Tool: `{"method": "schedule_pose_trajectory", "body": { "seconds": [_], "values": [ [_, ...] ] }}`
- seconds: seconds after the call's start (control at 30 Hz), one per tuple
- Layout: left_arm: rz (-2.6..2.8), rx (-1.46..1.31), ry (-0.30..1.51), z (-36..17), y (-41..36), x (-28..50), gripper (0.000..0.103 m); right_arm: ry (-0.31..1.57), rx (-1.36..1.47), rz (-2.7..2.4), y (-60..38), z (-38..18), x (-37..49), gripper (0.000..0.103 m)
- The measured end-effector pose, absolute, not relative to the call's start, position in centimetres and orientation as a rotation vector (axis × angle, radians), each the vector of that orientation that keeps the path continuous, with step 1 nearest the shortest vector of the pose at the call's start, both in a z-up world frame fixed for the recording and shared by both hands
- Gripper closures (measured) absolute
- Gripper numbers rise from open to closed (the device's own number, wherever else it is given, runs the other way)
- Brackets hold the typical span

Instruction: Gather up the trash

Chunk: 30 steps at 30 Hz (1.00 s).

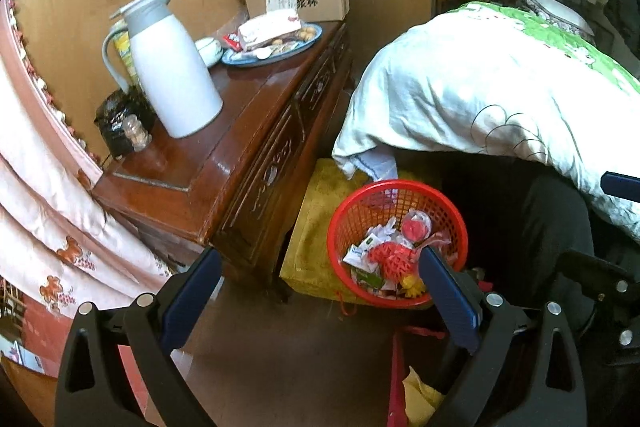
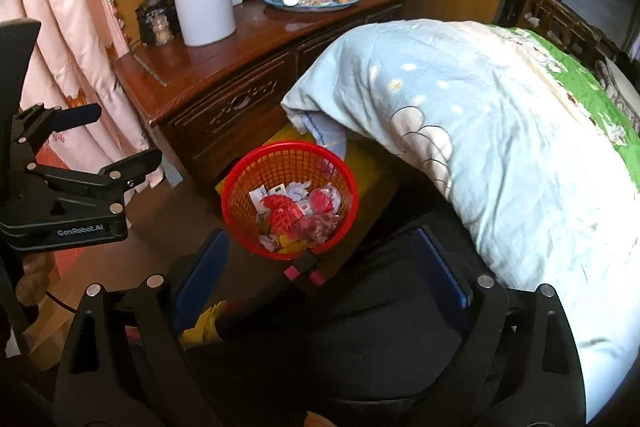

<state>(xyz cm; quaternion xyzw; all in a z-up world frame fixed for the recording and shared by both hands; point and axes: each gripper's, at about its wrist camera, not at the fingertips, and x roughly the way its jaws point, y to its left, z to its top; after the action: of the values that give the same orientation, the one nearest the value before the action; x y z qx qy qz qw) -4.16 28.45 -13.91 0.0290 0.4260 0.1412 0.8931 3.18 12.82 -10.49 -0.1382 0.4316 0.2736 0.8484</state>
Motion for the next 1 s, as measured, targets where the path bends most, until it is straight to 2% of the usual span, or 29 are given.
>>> {"method": "schedule_pose_trajectory", "body": {
  "seconds": [1.0],
  "values": [
    [0.263, 0.069, 0.839, -13.9, 27.1, -4.3, 0.006, 0.939, -0.256, 0.575, 12.2, -10.6, 3.2, 0.014]
  ]
}}
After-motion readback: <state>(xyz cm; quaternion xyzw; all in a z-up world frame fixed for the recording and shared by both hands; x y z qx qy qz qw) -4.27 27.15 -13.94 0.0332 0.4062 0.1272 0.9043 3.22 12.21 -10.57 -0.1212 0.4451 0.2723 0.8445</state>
